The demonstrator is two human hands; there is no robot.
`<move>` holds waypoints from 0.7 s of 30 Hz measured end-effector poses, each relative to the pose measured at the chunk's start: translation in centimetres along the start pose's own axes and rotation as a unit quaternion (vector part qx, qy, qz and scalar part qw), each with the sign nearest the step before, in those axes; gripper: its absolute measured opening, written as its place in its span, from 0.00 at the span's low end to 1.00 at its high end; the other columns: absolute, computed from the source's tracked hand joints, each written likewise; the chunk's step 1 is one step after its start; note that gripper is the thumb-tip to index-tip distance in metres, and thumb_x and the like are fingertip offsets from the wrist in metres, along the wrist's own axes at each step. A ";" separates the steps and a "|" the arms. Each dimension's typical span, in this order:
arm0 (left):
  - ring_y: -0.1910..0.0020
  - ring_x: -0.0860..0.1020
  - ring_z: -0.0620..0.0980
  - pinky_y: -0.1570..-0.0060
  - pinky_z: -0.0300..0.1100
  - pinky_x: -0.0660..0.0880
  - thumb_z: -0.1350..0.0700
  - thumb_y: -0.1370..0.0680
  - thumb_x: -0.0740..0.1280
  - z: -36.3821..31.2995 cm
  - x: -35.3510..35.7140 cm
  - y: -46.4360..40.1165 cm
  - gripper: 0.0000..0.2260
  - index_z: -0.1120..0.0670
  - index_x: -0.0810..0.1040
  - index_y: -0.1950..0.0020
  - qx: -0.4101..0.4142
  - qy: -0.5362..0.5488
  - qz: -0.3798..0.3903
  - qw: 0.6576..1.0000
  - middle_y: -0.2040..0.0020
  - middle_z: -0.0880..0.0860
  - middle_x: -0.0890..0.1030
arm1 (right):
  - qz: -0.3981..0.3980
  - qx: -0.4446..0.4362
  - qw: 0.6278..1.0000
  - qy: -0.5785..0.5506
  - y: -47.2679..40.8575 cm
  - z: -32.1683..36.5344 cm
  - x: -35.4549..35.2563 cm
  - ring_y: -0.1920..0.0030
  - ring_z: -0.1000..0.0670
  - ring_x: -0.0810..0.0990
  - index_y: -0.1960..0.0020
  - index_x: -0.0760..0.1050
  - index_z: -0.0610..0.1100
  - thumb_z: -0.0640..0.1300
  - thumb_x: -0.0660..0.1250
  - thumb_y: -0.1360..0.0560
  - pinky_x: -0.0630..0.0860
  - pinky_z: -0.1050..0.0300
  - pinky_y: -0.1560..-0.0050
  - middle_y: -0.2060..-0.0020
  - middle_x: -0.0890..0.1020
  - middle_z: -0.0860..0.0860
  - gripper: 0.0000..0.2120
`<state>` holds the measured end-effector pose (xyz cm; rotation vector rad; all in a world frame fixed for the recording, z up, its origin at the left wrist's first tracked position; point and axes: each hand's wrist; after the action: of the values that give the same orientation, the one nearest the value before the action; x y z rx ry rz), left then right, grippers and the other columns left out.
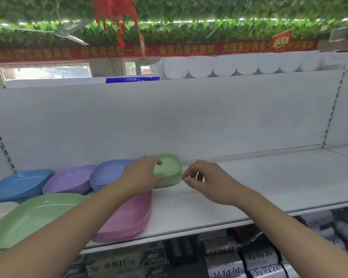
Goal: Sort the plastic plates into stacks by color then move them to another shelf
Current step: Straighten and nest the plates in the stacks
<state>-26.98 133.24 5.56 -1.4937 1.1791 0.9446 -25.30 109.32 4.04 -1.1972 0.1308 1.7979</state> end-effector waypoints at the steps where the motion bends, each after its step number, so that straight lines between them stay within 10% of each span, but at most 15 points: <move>1: 0.31 0.73 0.51 0.32 0.50 0.70 0.45 0.22 0.67 -0.5 0.0 0.4 0.22 0.46 0.73 0.28 0.023 0.019 -0.003 1.000 0.30 0.49 0.75 | 0.000 0.003 1.000 0.005 0.1 0.1 0.2 0.53 0.56 0.79 0.49 0.82 0.54 0.51 0.67 0.20 0.77 0.56 0.47 0.53 0.79 0.57 0.05; 21: 0.26 0.65 0.40 0.25 0.53 0.59 0.45 0.19 0.64 -27.5 5.4 5.2 0.12 0.37 0.76 0.36 0.310 0.177 0.028 0.934 0.27 0.39 0.69 | -0.091 0.130 0.977 0.140 21.1 -8.8 -17.0 0.33 0.58 0.71 0.44 0.79 0.62 0.58 0.66 0.24 0.66 0.45 0.28 0.37 0.75 0.65 0.10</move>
<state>-30.67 104.96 5.45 -1.1301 1.6029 0.2779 -33.70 82.07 4.46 -1.2239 0.3946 1.3986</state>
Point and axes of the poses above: each hand's wrist, its own y-axis away from the middle knuckle, its own x-axis out of the palm, z = x × y
